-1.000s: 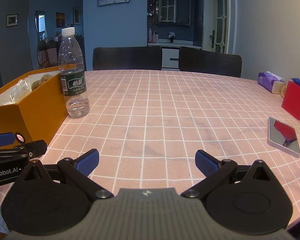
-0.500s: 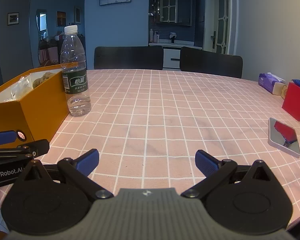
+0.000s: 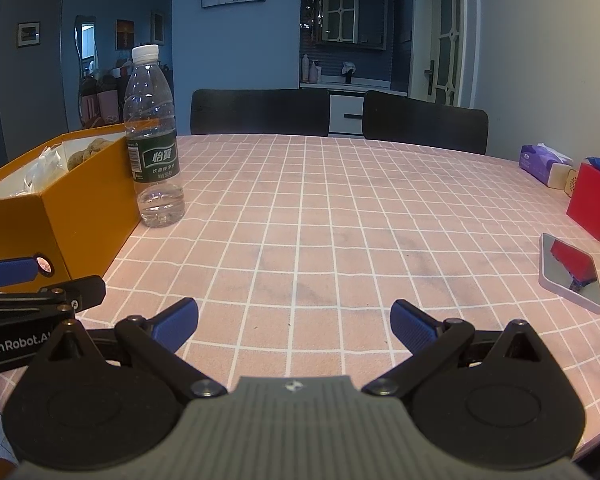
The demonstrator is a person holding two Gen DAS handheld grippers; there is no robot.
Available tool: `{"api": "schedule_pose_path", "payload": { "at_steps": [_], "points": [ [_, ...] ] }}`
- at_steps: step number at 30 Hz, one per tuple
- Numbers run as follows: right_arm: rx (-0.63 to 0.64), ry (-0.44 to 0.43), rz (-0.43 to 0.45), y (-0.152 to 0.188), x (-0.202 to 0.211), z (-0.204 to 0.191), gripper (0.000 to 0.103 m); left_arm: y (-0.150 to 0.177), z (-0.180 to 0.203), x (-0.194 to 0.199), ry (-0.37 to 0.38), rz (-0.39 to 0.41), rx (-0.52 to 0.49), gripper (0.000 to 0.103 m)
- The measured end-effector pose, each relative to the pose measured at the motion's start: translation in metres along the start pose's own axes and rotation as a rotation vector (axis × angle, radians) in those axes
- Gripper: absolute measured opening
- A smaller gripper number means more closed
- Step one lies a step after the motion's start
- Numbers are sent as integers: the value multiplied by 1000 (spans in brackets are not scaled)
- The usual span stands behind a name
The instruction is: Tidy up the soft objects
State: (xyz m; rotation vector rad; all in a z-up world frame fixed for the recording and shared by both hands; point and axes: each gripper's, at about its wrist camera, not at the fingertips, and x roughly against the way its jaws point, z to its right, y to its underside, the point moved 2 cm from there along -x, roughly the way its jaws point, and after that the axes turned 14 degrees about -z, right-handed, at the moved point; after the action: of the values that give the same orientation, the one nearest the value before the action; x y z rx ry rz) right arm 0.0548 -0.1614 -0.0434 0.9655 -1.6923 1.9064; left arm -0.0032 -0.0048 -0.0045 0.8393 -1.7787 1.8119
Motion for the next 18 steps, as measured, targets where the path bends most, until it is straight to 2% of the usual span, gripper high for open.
{"api": "schedule_pose_path", "payload": {
  "at_steps": [18],
  "points": [
    [4,-2,-10,1,-3,-2,100,1,-1,-1,7,-4,3,90]
  ]
}}
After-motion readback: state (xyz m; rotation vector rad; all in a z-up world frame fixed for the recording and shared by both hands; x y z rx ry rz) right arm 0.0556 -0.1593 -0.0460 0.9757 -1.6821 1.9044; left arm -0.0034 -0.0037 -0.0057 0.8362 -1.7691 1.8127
